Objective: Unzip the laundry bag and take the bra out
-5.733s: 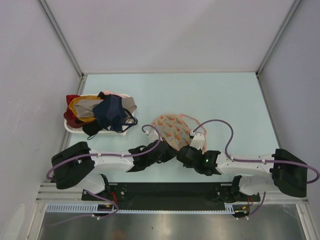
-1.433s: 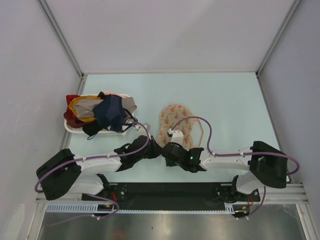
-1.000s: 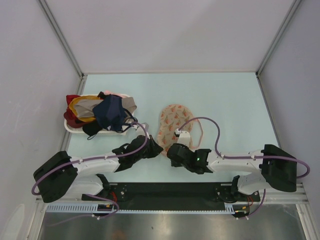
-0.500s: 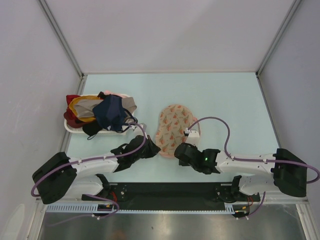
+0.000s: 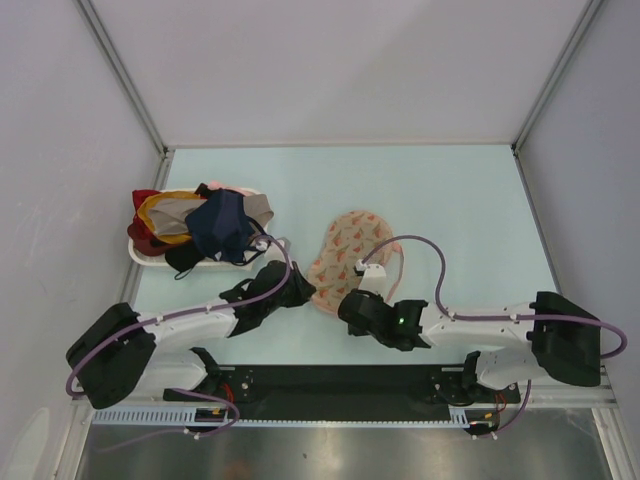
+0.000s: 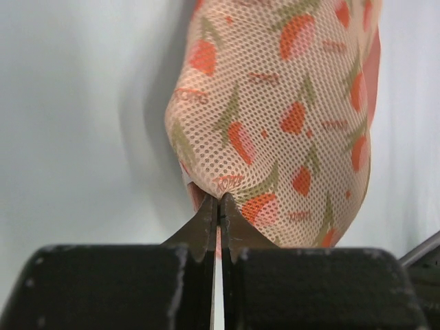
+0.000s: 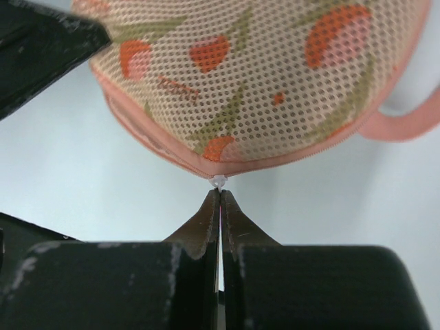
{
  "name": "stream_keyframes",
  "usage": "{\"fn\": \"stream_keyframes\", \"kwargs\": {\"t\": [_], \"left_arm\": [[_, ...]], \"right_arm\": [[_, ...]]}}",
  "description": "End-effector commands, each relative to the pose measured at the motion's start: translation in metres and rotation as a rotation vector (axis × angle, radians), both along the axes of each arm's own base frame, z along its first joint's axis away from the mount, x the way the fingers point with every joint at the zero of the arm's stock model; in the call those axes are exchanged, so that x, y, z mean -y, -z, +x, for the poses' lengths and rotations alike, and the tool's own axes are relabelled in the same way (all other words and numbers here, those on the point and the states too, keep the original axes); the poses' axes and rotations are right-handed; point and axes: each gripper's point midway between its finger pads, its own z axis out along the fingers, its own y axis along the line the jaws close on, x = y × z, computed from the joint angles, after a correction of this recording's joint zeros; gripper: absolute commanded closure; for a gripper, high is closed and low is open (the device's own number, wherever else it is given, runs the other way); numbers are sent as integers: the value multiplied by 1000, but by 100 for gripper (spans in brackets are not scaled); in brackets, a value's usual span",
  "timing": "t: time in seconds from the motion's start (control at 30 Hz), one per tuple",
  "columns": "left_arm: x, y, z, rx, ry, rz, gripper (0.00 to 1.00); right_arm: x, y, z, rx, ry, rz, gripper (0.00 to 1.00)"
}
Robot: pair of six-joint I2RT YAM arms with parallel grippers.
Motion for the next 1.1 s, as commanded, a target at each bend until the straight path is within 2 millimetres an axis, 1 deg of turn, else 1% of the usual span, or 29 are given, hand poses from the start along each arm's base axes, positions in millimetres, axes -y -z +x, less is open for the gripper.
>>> {"fn": "stream_keyframes", "kwargs": {"t": [0.0, 0.03, 0.07, 0.13, 0.17, 0.2, 0.23, 0.27, 0.3, 0.33, 0.37, 0.4, 0.43, 0.47, 0.53, 0.57, 0.6, 0.67, 0.7, 0.73, 0.8, 0.83, 0.9, 1.07], "left_arm": [[-18, -13, 34, 87, -68, 71, 100], [-20, -14, 35, 90, -69, 79, 100], [-21, -17, 37, 99, -73, 85, 98], [-22, -23, 39, 116, -67, 98, 92], [-23, -25, 39, 121, -67, 103, 83], [-25, -31, 41, 137, -74, 106, 77], [-28, -31, 39, 135, -75, 116, 71], [-30, -33, 38, 140, -77, 121, 59], [-33, -33, 37, 143, -83, 124, 53], [-36, -38, 34, 149, -86, 117, 47], [-37, -40, 32, 152, -84, 111, 37], [-40, -38, 29, 148, -85, 109, 35], [-41, -44, 26, 158, -80, 93, 33], [-42, -44, 24, 159, -79, 92, 33], [-48, -36, 16, 132, -77, 99, 33], [-48, -38, 13, 135, -73, 86, 34], [-50, -31, 8, 121, -71, 85, 35], [-49, -28, 2, 98, -60, 53, 35], [-50, -21, -3, 79, -56, 49, 35], [-47, -20, -5, 74, -48, 30, 35], [-45, -11, -15, 34, -32, 7, 36], [-40, -15, -14, 46, -29, -22, 36], [-38, -10, -19, 25, -22, -42, 36], [-26, -9, -26, 5, 8, -76, 36]], "right_arm": [[-24, -10, -5, 11, -72, 10, 100], [-28, -10, -5, 10, -78, 12, 100], [-32, -5, -7, 1, -94, 2, 100], [-42, -7, -6, 1, -110, 17, 100], [-45, -2, -7, -8, -119, 6, 100], [-49, -3, -7, -7, -129, 8, 100], [-54, -4, -7, -5, -136, 13, 100], [-57, -4, -7, -8, -145, 16, 100], [-59, -3, -7, -7, -154, 14, 100], [-63, -4, -7, -5, -159, 19, 100], [-65, -4, -7, -6, -166, 23, 100], [-67, -3, -7, -5, -171, 21, 100], [-70, -4, -6, 0, -179, 19, 100], [-74, -7, -5, 5, -185, 24, 100], [-78, -6, -4, 6, -196, 23, 100], [-80, -6, -4, 6, -200, 25, 100], [-84, -9, -4, 10, -205, 35, 100], [-88, -8, -4, 7, -216, 39, 100], [-92, -10, -4, 11, -219, 52, 100], [-94, -9, -4, 6, -226, 51, 100], [-98, -10, -4, 8, -233, 57, 100], [-101, -12, -4, 10, -236, 65, 100], [-107, -13, -4, 13, -247, 82, 100], [-118, -16, -3, 15, -269, 89, 100]]}}
